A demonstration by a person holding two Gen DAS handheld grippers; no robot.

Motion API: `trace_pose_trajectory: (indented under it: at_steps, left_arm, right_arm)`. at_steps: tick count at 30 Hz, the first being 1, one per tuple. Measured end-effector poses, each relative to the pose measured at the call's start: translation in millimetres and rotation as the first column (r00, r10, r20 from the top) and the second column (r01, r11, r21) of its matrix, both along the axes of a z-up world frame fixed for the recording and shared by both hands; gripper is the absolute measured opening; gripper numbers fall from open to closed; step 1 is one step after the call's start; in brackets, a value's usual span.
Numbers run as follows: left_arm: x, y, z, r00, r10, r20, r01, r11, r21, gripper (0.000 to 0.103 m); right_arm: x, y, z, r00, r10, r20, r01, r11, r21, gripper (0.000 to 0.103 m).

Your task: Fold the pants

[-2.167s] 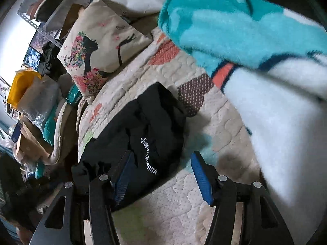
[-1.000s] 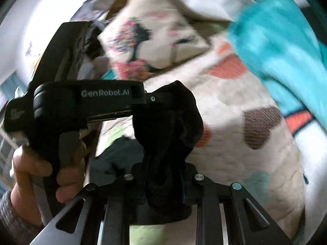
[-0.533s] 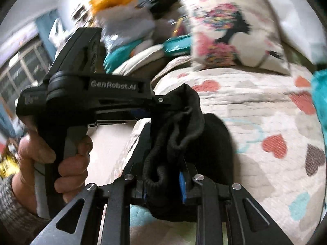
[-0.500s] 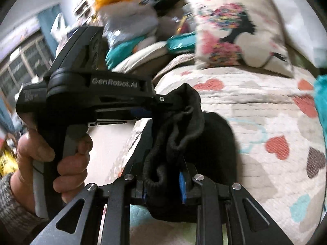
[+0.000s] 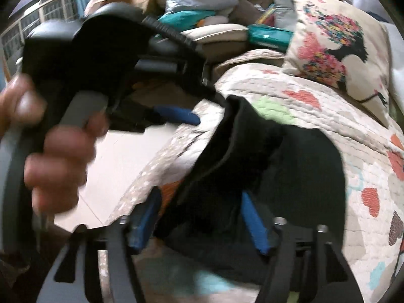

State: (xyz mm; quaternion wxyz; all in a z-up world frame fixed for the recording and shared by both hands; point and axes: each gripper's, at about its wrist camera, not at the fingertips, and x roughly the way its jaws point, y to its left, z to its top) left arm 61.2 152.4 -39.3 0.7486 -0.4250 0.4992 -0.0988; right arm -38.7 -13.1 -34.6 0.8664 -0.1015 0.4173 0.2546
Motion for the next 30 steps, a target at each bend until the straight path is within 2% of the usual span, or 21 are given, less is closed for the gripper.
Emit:
trace_pose_trajectory:
  at_steps: [2,4,5,10,12,16,17,19,20,23,27,30]
  left_arm:
    - [-4.9,11.4,0.7,0.999,0.044,-0.004,-0.044,0.999,-0.008,0.039]
    - [-10.0,15.2,4.8,0.998,0.068,0.004,-0.068,0.998,0.007,0.039]
    - [-13.0,13.7,10.3,0.998,0.067,0.020,-0.068,0.997,0.029,0.039]
    - [-20.7,-11.6,32.6,0.995,-0.023,0.093,0.009,0.988,0.156,0.041]
    - [-22.4,-29.7,33.7,0.991,-0.093,0.091,0.072,0.975,0.212,0.041]
    - [-21.9,-60.8,26.0,0.975,-0.206,0.088,0.179,0.952,0.248,0.041]
    - [-20.6,-65.7,23.8,0.971,-0.224,0.081,0.195,0.943,0.268,0.042]
    - [-11.8,-74.1,11.9,0.972,-0.231,0.037,0.203,0.913,0.354,0.045]
    - [-6.5,-72.7,4.2,0.976,-0.218,0.021,0.195,0.909,0.368,0.050]
    - [10.8,-61.9,-16.4,0.985,-0.172,0.012,0.158,0.927,0.340,0.069]
    - [21.3,-50.0,-28.4,0.992,-0.126,0.009,0.118,0.949,0.294,0.072]
    - [19.2,-48.4,-24.9,0.993,-0.112,-0.026,0.115,0.948,0.297,0.073]
  right_arm:
    - [-9.9,11.4,-3.4,0.999,0.034,0.006,-0.033,0.999,-0.014,0.078]
    - [-17.4,19.2,-4.5,0.998,0.057,0.031,-0.055,0.998,-0.043,0.085]
    - [-21.8,21.1,-3.7,0.997,0.070,0.043,-0.068,0.996,-0.053,0.086]
    - [-32.8,4.4,8.1,0.995,0.072,0.062,-0.070,0.997,-0.038,0.086]
    - [-37.2,-13.2,16.2,0.997,0.053,0.058,-0.052,0.999,-0.012,0.086]
    - [-44.9,-55.6,27.6,0.998,-0.014,0.060,0.014,1.000,0.014,0.086]
    - [-44.3,-69.3,29.0,0.997,-0.047,0.061,0.045,0.999,0.025,0.086]
    - [-38.1,-89.2,28.3,0.993,-0.104,0.052,0.102,0.994,0.040,0.086]
    - [-32.4,-99.5,26.0,0.990,-0.138,0.032,0.136,0.989,0.053,0.086]
    - [-16.0,-125.7,15.6,0.972,-0.230,-0.048,0.234,0.966,0.111,0.086]
    - [-14.7,-141.6,8.0,0.959,-0.266,-0.092,0.278,0.950,0.144,0.086]
    - [-17.7,-145.5,8.3,0.961,-0.263,-0.080,0.272,0.952,0.139,0.086]
